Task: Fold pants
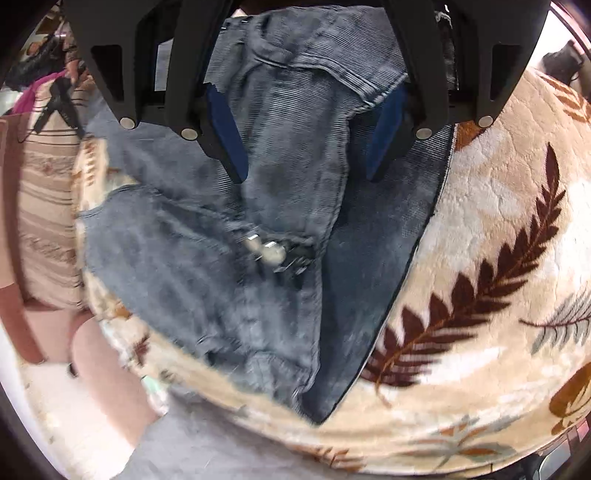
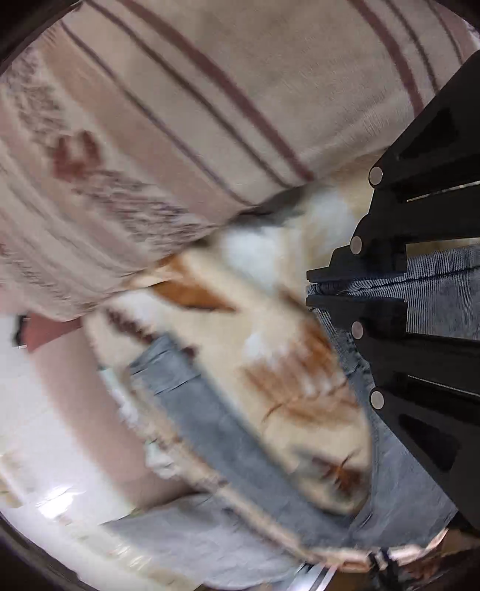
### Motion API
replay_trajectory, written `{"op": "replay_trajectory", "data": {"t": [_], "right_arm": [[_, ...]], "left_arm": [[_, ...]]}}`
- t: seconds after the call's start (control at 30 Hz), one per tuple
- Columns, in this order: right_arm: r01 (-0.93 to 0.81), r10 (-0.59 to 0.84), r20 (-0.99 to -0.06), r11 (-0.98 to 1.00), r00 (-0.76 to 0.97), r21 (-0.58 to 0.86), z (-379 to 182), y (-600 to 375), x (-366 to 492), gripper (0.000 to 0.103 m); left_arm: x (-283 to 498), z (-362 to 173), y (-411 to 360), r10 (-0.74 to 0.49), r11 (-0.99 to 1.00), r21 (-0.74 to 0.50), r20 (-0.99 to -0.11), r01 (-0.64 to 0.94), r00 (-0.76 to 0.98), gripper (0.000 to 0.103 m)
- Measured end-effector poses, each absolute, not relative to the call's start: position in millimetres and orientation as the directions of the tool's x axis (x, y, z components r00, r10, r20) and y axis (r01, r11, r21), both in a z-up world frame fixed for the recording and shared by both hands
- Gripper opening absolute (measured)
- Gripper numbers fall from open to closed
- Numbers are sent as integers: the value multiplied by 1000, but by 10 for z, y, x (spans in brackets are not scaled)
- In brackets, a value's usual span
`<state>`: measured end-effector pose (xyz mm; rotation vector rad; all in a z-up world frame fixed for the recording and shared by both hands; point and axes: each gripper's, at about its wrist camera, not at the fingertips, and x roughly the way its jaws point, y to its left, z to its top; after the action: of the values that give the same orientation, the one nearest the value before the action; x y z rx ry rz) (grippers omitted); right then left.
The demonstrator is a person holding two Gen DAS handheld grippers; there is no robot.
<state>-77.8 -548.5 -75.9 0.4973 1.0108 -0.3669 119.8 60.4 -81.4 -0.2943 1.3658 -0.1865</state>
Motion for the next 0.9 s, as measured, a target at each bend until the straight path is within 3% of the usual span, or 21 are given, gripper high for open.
{"op": "replay_trajectory", "data": {"t": [0.1,0.23,0.3,0.37,0.43,0.63,0.77,0.9], "right_arm": [[546,-67,-868,800,493,248,-852,-5516,-820,7],[593,-118,-877,777,465,210,-721,-5572,-901,23],[580,-140,-848,785,511,219,-521,-5557,-956,23],[481,-52,-810,826,584,294,-333,-5419,-917,30],[369,54,-798,866,601,337,-268,-5165,-771,45],[14,407,-770,880,490,475,-426,-3777,-40,45],[-92,464,-788,878,405,469,-570,-3080,293,47],[-119,449,-825,892,343,436,-714,-2739,487,50]], "left_arm": [[1173,-804,600,-287,953,-301,-933,-32,216,62],[1170,-654,810,-358,920,-385,-900,-68,250,61],[1172,-585,895,-376,910,-408,-886,-72,273,62],[1208,-564,897,-384,910,-411,-885,-56,263,63],[1239,-610,835,-385,914,-404,-894,-41,229,64],[1187,-754,653,-384,920,-392,-908,-15,169,64],[1218,-682,876,-402,907,-418,-892,-42,205,65],[1310,-702,959,-392,915,-402,-901,-19,188,77]]}}
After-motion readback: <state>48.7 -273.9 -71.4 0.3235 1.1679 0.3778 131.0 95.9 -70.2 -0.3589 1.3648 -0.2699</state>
